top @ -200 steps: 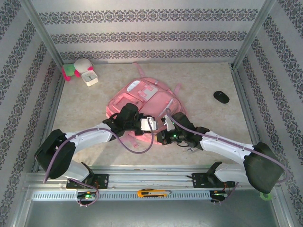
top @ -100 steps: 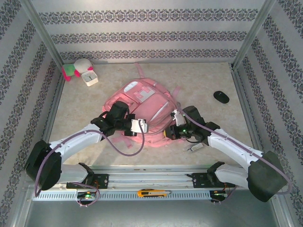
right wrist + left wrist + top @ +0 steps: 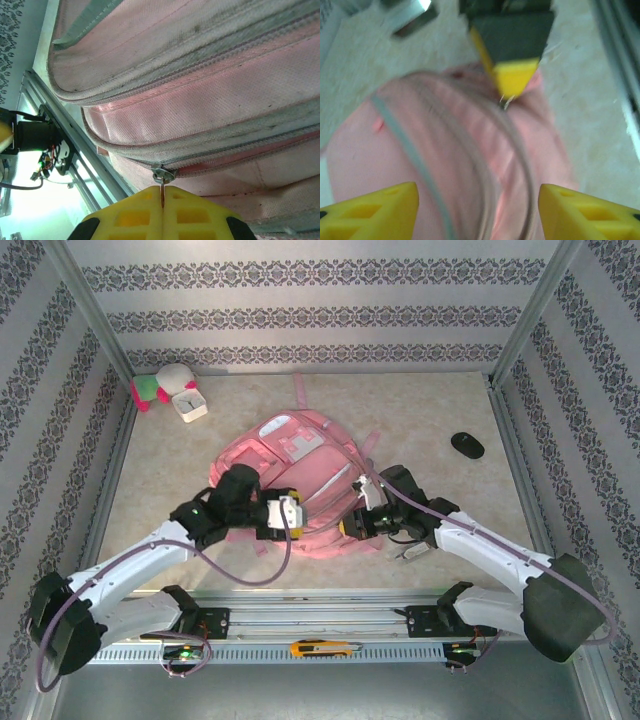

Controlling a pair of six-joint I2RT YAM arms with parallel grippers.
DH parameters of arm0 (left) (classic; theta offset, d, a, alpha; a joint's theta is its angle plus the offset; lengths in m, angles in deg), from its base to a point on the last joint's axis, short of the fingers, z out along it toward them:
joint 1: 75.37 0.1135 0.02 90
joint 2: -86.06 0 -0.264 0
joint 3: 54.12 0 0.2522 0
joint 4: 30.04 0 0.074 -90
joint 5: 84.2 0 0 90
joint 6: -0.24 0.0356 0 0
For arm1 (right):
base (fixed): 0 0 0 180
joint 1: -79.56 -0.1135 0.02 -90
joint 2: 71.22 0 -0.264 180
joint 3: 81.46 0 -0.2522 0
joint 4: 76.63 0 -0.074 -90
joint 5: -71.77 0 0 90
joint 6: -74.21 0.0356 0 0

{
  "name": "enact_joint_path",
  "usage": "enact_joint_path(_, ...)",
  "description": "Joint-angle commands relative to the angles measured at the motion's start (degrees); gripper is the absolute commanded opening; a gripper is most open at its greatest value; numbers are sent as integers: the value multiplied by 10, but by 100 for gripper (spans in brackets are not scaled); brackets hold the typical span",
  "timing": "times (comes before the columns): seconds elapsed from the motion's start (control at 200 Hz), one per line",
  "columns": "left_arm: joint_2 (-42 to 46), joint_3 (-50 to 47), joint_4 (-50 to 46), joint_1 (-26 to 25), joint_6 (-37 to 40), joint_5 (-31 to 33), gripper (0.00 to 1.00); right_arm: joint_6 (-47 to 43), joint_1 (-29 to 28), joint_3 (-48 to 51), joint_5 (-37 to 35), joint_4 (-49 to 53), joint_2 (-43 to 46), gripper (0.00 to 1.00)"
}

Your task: Pack books, pencil case, and school supplies into a backpack

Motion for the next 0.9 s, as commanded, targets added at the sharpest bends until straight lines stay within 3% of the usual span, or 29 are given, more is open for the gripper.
enact_joint_path(0.0,-35,-17,115,-52,-94,130,67,2,-11,-10,8,4,-7,0)
enact_joint_path(0.08,-84,2,132,-65,-110,169,69,4,-13,-12,4,4,-10,0)
enact_joint_path(0.22,-140,5,155,-83,-109,185,72,13,-13,-12,-9,2,-13,0)
enact_joint_path(0.33,-167,-4,182,-86,-104,282,71,16,-14,-10,-15,-2,-15,0)
enact_joint_path(0.38,-171,-5,184,-86,-101,315,62,16,-14,-10,-20,-2,-16,0)
enact_joint_path(0.43,-163,-7,182,-86,-104,322,44,13,-14,-10,-30,0,-17,0)
enact_joint_path(0.49,-136,-18,186,-86,-118,286,18,11,-18,-8,-55,-1,-15,0)
enact_joint_path(0.585,-89,-45,209,-85,-150,231,0,9,-24,-2,-93,-9,-11,0)
enact_joint_path(0.829,-54,-50,176,-80,-171,218,0,-3,-51,4,-142,-23,-9,0)
enact_joint_path(0.894,-56,-46,182,-79,-176,215,0,-7,-63,4,-150,-25,-13,13)
